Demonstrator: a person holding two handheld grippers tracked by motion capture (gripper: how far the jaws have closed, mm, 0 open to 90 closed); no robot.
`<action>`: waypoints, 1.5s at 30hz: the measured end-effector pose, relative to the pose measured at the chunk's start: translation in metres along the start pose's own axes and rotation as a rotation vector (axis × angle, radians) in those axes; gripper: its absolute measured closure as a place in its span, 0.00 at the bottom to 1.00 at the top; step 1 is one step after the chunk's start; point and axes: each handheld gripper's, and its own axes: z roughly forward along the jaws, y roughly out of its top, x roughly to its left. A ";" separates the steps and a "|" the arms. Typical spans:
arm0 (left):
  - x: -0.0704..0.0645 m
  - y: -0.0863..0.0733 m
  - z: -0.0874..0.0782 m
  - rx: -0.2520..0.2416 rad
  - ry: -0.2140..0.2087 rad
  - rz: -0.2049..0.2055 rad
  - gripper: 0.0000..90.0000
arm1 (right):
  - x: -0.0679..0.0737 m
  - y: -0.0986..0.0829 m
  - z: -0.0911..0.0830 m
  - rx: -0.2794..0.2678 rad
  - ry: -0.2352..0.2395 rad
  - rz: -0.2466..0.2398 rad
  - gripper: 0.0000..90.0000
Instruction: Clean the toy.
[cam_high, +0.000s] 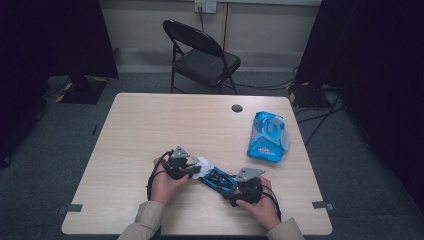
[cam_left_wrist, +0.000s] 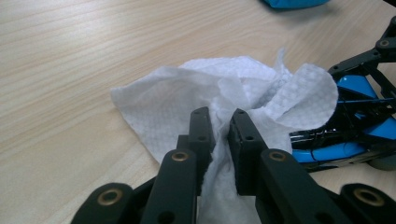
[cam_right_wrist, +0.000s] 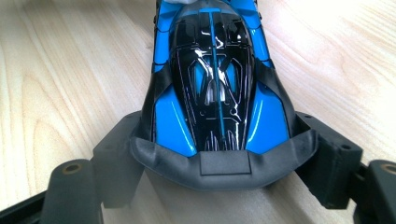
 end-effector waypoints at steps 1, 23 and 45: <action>0.001 0.000 0.000 0.004 0.005 0.004 0.90 | 0.000 0.000 0.000 0.000 0.000 0.000 0.27; 0.007 -0.025 -0.031 0.012 0.047 -0.019 0.90 | 0.000 0.000 0.000 0.003 0.007 -0.003 0.25; -0.005 -0.044 -0.044 0.021 0.027 0.016 0.89 | -0.003 0.044 -0.018 -0.054 0.032 0.003 0.32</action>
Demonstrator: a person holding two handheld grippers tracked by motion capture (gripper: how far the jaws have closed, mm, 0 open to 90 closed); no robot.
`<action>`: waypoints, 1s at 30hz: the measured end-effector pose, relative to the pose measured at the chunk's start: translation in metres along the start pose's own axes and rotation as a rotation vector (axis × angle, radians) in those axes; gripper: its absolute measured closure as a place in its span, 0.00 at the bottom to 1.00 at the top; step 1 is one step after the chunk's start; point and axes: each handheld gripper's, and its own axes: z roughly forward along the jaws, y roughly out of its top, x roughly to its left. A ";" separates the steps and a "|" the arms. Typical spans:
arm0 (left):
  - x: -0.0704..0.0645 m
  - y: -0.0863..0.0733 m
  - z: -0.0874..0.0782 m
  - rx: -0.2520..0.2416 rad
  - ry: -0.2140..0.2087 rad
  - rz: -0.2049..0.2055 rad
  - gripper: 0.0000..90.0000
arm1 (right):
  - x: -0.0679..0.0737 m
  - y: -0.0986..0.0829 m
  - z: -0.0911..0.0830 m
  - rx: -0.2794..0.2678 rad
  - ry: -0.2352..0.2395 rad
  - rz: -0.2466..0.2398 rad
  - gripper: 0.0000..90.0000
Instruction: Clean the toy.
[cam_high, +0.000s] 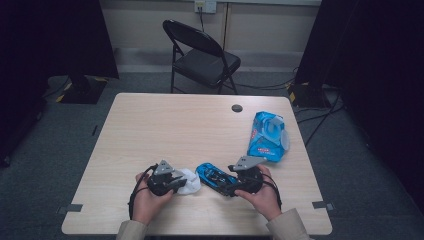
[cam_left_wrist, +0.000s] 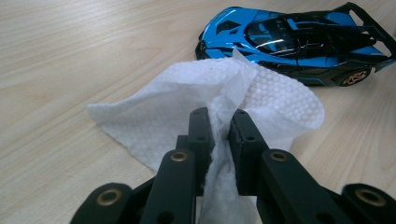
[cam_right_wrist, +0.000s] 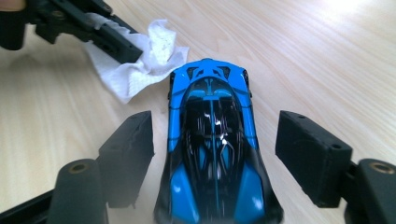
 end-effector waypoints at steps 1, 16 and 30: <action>0.000 0.000 0.000 -0.001 0.001 0.003 0.89 | -0.001 0.001 0.005 0.012 -0.004 0.007 0.32; -0.008 0.005 0.018 0.013 0.007 0.049 0.87 | -0.001 0.008 0.042 0.068 0.003 -0.015 0.46; -0.039 0.014 0.033 0.043 -0.008 0.115 0.91 | 0.005 0.009 0.044 0.054 -0.039 -0.006 0.49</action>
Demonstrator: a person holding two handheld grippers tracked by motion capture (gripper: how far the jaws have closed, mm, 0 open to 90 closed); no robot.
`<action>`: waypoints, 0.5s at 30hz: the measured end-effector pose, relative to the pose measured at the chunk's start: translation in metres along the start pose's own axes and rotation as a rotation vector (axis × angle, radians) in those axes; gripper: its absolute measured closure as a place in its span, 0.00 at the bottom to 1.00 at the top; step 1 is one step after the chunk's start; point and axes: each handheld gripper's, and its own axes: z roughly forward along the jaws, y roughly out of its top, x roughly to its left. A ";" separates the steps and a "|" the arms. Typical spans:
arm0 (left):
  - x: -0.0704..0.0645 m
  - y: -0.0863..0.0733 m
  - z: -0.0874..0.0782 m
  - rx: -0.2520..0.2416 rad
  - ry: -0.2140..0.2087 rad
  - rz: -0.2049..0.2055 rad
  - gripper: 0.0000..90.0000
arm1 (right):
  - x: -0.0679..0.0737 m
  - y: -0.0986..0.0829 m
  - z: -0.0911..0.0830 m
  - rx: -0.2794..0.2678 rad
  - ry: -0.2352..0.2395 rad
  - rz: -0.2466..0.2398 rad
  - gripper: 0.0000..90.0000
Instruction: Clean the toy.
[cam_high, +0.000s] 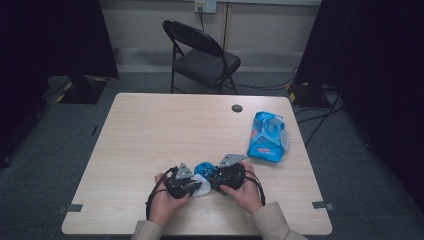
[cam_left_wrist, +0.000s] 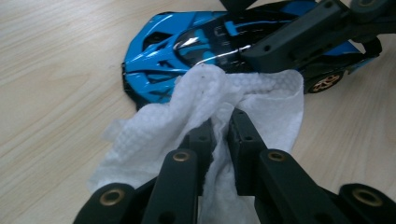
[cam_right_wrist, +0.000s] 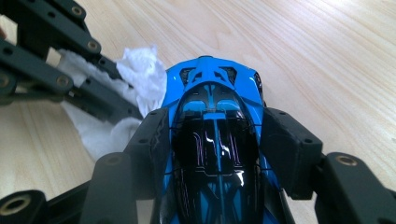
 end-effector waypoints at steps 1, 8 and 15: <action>-0.002 0.000 0.001 -0.004 -0.016 -0.003 0.91 | 0.000 0.000 0.000 0.000 0.000 0.000 0.49; -0.022 0.006 0.010 -0.001 -0.049 0.018 0.91 | 0.000 0.000 0.000 -0.001 0.000 0.010 0.49; -0.034 0.005 0.015 -0.019 -0.105 0.018 0.92 | 0.000 -0.001 0.000 -0.007 -0.001 0.010 0.49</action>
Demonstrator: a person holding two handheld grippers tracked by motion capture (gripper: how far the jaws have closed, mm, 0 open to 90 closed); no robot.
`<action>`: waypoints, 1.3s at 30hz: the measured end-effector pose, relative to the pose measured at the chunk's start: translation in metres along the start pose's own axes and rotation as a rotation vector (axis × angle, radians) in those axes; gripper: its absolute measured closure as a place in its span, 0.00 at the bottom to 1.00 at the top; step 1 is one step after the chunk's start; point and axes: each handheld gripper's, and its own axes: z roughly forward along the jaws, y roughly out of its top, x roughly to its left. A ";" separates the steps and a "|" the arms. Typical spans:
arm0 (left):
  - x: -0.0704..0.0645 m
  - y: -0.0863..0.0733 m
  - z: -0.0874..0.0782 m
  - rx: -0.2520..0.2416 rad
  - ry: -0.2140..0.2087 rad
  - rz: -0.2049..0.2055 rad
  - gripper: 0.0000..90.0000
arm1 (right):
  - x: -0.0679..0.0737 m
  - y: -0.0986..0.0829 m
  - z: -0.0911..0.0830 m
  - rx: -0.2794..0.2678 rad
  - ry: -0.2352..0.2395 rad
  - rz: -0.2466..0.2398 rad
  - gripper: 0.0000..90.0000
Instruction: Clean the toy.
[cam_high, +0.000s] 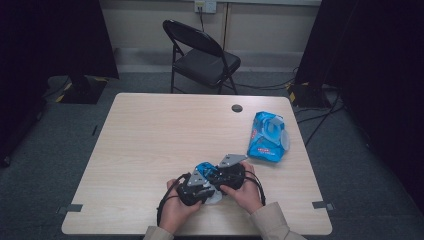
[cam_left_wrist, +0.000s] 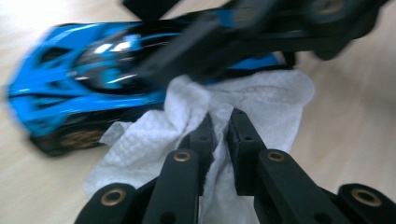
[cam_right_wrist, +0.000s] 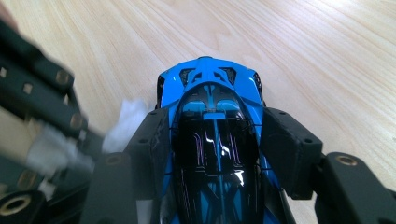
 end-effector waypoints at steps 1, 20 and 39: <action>-0.003 0.001 0.002 0.000 -0.001 0.008 0.92 | 0.000 0.000 0.000 0.001 0.000 0.000 0.49; -0.031 0.006 0.016 0.001 -0.071 0.066 0.92 | 0.001 0.000 0.000 0.005 -0.005 -0.003 0.49; -0.014 -0.001 -0.016 0.017 -0.071 0.086 0.91 | 0.000 -0.002 -0.001 -0.006 0.002 -0.001 0.49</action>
